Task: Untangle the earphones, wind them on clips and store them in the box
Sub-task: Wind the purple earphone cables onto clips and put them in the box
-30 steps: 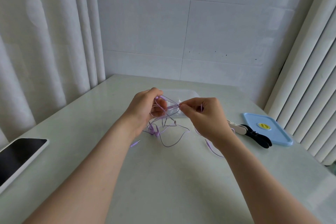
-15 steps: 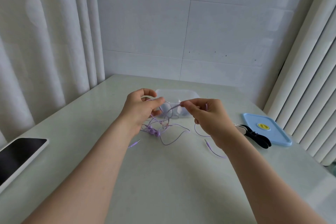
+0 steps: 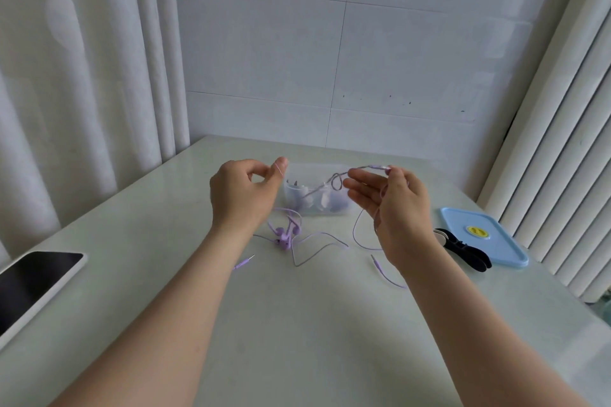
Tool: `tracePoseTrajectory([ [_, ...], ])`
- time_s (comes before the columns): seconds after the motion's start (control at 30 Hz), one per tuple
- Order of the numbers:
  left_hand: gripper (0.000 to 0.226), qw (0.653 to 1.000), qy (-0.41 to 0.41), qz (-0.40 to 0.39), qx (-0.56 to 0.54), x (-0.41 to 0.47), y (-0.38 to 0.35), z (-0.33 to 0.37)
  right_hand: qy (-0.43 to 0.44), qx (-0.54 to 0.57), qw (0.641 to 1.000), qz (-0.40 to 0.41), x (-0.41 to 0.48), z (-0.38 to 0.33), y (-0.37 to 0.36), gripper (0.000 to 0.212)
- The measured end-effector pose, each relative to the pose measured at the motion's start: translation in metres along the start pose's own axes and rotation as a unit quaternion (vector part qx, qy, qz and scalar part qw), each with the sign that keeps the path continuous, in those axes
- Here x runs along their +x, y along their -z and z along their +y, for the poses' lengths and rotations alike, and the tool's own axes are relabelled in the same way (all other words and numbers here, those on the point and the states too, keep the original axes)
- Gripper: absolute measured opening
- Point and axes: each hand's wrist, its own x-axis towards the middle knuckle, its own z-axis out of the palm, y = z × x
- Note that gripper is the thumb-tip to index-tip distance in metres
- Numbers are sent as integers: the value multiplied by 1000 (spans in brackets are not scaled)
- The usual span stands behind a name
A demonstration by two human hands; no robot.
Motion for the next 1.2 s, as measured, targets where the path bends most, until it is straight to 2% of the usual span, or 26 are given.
tracePoseTrajectory([
  [0.07, 70, 994, 2, 12, 105, 0, -2, 1, 11, 29, 999, 24, -1, -5, 0, 20],
  [0.1, 72, 990, 3, 17, 137, 0, -4, 2, 14, 40, 999, 35, -2, -6, 0, 20],
  [0.17, 58, 980, -18, 23, 195, -3, -5, -1, 13, 64, 997, 49, -3, -9, 0, 21],
  [0.27, 20, 963, -40, -16, 267, -8, -3, -3, 7, 79, 996, 42, -5, -12, -1, 23],
  [0.3, 20, 955, -41, -47, 288, -8, -2, -3, 6, 76, 996, 38, -7, -13, -1, 23],
  [0.37, 48, 940, -55, -116, 316, -9, -2, -2, 5, 72, 997, 37, -9, -15, -3, 23],
  [0.43, 73, 935, -104, -164, 296, -12, 0, 0, 3, 74, 996, 41, -11, -16, -3, 22],
  [0.5, 83, 942, -170, -201, 206, -14, 1, 4, 2, 87, 995, 45, -12, -18, -4, 21],
  [0.53, 77, 946, -184, -224, 147, -15, 0, 8, 2, 96, 994, 47, -12, -19, -4, 20],
  [0.6, 49, 942, -164, -282, 72, -18, -2, 15, 0, 115, 992, 51, -12, -20, -5, 20],
  [0.67, 27, 927, -150, -331, 88, -21, -3, 18, 3, 137, 989, 57, -12, -21, -6, 20],
  [0.73, 17, 923, -152, -327, 133, -20, -7, 12, 7, 156, 986, 64, -12, -23, -8, 18],
  [0.8, 27, 933, -151, -293, 147, -17, -9, 6, 16, 145, 986, 76, -11, -23, -6, 17],
  [0.9, 29, 947, -138, -256, 137, -14, -8, 0, 25, 64, 993, 96, -11, -26, -3, 17],
  [0.97, 26, 955, -129, -236, 123, -14, -7, -4, 37, 2, 996, 77, -13, -28, -4, 23],
  [1.03, 24, 969, -122, -198, 90, -13, -7, -7, 67, -122, 988, 64, -16, -26, -5, 34],
  [1.13, 13, 979, -145, -138, 23, -9, -8, -5, 90, -358, 927, 60, -16, -16, -5, 40],
  [1.2, 11, 978, -159, -132, -29, -8, -7, 0, 87, -468, 879, 32, -14, -7, -2, 40],
])
